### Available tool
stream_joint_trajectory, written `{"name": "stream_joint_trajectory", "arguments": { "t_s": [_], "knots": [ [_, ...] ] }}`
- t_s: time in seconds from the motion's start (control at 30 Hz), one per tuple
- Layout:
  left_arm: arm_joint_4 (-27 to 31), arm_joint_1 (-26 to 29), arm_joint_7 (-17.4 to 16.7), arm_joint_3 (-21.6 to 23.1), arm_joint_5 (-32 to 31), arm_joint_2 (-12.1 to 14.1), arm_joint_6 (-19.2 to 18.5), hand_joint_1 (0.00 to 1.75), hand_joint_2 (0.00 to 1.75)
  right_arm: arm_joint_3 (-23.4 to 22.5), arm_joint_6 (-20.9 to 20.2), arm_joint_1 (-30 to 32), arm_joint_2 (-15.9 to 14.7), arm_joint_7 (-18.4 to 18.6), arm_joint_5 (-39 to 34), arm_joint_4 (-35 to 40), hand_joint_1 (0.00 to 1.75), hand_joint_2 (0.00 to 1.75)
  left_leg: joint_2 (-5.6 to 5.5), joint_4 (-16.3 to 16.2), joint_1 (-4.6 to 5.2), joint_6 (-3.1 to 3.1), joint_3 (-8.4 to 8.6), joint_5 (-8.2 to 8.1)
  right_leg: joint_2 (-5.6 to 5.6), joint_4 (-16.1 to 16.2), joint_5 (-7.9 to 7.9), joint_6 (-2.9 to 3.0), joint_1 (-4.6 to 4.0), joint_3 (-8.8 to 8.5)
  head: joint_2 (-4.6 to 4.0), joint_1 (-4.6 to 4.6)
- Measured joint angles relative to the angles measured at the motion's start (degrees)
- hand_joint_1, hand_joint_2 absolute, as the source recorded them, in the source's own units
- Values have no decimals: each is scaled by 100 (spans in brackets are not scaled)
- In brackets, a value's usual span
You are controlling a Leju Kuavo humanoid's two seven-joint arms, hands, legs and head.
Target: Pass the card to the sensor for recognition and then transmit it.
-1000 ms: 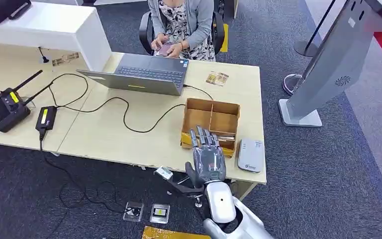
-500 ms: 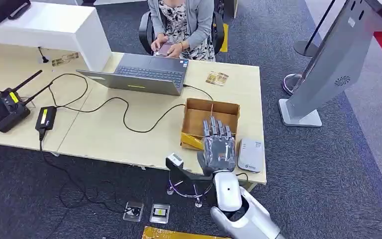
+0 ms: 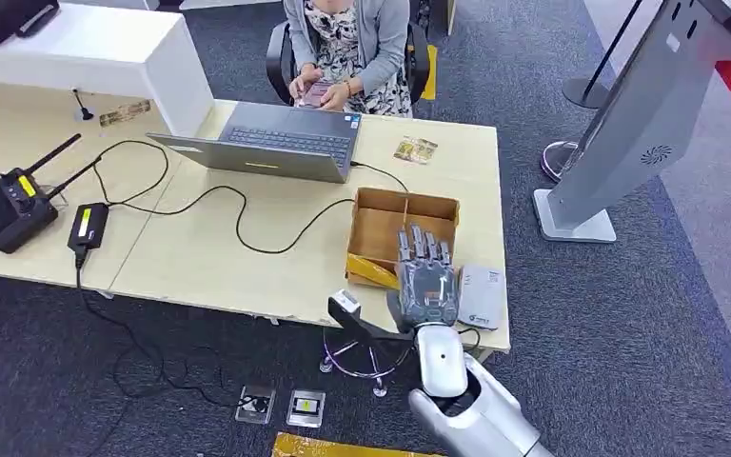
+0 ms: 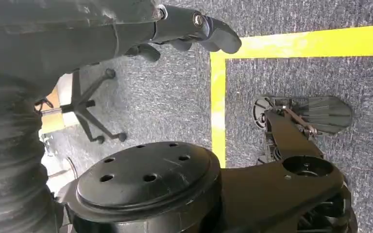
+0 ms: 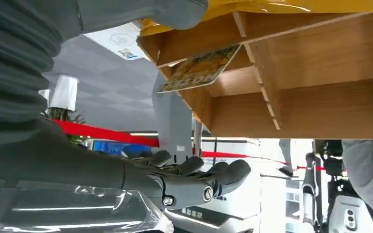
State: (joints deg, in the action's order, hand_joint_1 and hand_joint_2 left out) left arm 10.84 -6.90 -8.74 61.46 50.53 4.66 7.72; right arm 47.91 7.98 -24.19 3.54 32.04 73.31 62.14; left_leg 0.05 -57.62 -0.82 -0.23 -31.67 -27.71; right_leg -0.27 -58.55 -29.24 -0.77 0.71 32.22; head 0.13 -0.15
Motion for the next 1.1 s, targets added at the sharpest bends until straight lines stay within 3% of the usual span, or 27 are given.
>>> {"name": "stream_joint_trajectory", "arguments": {
  "t_s": [0.33,0.8,0.83,0.87,1.1],
  "knots": [
    [0,-2,39,96,-85,37,-68,0,175,-66,-33,-17,-79,68,-76,-105,0,175,0,0,0,0,0,0,0,0,0,0,0,0,0,0],
    [0,-5,98,140,-133,39,11,0,175,-68,66,-204,-79,-151,-149,-446,0,175,0,0,0,0,-1,0,0,0,0,0,0,-1,0,0],
    [0,-5,96,140,-133,39,11,0,175,-68,83,-224,-70,-179,-166,-479,162,175,0,0,0,0,0,0,0,0,0,0,0,-1,0,0],
    [0,-5,87,140,-133,39,11,0,175,-68,105,-251,-63,-195,-181,-525,175,175,0,0,0,0,0,0,0,0,0,0,0,-1,0,0],
    [0,-6,46,140,-135,37,15,0,175,-66,157,-412,-17,-302,-249,-795,175,175,0,0,0,0,0,0,-1,0,0,0,0,-1,0,0]
  ]
}}
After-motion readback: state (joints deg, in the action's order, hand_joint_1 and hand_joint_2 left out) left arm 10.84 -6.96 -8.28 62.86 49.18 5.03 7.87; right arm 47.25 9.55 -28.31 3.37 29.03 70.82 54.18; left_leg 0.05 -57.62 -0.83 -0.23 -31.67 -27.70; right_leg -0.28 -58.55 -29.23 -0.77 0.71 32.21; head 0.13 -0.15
